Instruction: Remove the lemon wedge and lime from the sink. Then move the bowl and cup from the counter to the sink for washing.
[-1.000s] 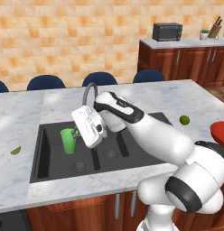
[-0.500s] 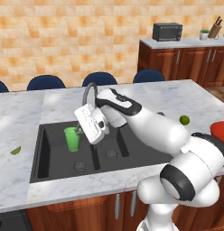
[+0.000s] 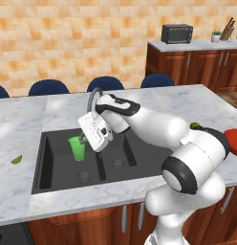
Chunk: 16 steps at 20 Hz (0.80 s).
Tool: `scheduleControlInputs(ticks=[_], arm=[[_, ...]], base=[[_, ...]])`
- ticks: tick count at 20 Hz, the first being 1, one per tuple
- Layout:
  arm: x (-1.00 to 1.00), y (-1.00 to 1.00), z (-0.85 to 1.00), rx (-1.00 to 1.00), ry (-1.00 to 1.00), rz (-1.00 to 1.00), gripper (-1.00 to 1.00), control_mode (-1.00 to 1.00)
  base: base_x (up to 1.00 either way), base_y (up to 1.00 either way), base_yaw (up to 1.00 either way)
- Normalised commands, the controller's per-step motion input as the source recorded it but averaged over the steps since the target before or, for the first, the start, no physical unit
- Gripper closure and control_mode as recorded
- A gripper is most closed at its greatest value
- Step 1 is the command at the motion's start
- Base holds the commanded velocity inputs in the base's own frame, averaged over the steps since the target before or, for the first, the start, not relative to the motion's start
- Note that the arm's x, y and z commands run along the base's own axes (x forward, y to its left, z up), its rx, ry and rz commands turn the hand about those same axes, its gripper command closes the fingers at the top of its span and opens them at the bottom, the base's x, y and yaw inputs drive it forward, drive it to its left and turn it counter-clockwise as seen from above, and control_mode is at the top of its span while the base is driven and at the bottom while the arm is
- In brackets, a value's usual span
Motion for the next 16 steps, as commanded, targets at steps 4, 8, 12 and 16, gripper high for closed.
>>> scheduleControlInputs(ticks=[4,8,12,16], arm=[[0.44,0.11,-0.21,0.00,0.00,-0.04,1.00,-1.00],[0.39,0.18,-0.23,0.00,0.01,-0.05,1.00,-1.00],[0.29,0.27,-0.25,0.00,0.00,-0.06,1.00,-1.00],[0.27,0.29,-0.29,-0.04,0.00,-0.09,1.00,-1.00]], base=[[0.00,0.00,0.00],[0.00,0.00,0.00],[0.00,0.00,0.00],[0.00,0.00,0.00]])
